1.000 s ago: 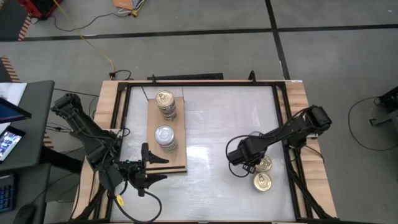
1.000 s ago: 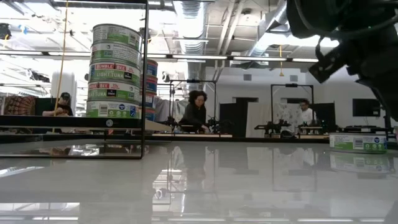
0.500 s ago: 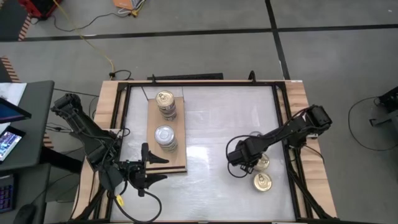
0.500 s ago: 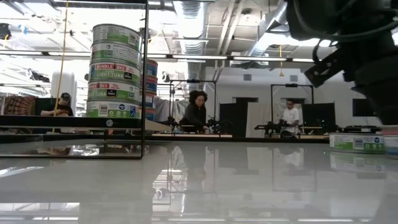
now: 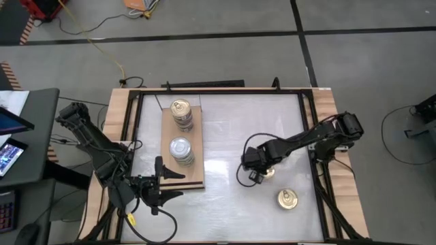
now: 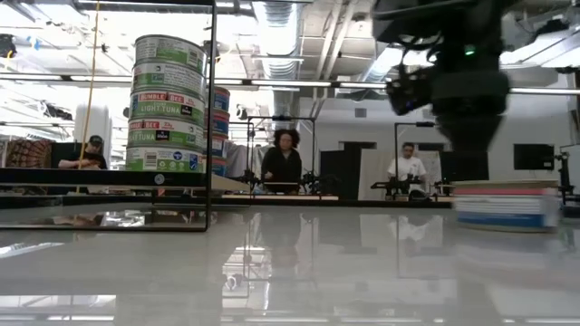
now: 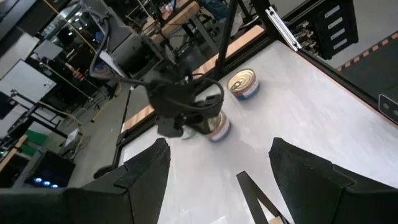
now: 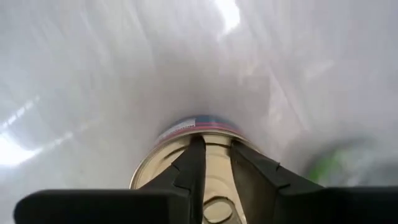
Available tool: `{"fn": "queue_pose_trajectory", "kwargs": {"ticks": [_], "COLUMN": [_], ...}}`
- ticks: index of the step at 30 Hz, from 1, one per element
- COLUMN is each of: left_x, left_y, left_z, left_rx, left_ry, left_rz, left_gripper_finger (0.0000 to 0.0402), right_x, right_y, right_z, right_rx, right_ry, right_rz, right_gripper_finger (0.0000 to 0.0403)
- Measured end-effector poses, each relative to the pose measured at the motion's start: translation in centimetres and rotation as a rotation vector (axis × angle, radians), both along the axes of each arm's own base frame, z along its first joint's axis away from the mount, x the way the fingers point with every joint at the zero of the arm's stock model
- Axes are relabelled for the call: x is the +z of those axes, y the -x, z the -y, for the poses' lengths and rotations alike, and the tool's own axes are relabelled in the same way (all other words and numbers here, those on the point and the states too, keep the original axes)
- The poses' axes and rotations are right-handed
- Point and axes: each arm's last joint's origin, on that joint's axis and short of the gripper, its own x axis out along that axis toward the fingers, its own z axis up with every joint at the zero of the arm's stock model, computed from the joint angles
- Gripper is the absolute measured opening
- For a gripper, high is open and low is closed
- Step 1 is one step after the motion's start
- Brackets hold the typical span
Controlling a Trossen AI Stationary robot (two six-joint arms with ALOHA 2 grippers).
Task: Stack canned seafood by type on shelf
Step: Stack the blue-pink tuna can on top of the other blue-pink tuna can on the shelf
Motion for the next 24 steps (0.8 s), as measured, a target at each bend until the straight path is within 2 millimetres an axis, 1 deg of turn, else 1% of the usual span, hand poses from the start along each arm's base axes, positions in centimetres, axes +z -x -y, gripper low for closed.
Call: {"fn": "queue_pose_trajectory", "kwargs": {"ticks": [3,7,9,13,16,18,20,24], "left_x": [0.0,0.0,0.0,-0.2,-0.2,-0.2,-0.2,-0.2], "left_y": [0.0,0.0,0.0,0.0,0.0,0.0,0.0,0.0], "left_z": [0.0,0.0,0.0,0.0,0.0,0.0,0.0,0.0], "left_rx": [0.000,0.000,0.000,0.008,0.012,0.014,0.011,-0.001], "left_ry": [0.000,-0.001,-0.001,-0.010,-0.004,0.006,0.012,0.017], "left_rz": [0.000,-0.001,-0.001,-0.002,0.000,-0.001,-0.001,-0.005], "left_gripper_finger": [0.0264,0.0264,0.0264,0.0264,0.0264,0.0264,0.0264,0.0264], "right_x": [0.0,0.2,0.6,2.3,3.2,3.2,3.1,1.4], "right_y": [-0.8,-1.8,-1.9,-1.0,0.1,0.5,0.6,1.3], "right_z": [1.0,2.2,2.6,3.3,3.7,4.1,4.6,5.6], "right_rx": [0.017,0.048,0.060,0.045,0.036,0.026,0.023,0.014], "right_ry": [0.045,0.163,0.188,0.188,0.186,0.173,0.158,0.126], "right_rz": [0.064,0.156,0.185,0.208,0.164,0.136,0.144,0.120], "right_gripper_finger": [0.0113,0.0111,0.0111,0.0111,0.0111,0.0111,0.0111,0.0111]}}
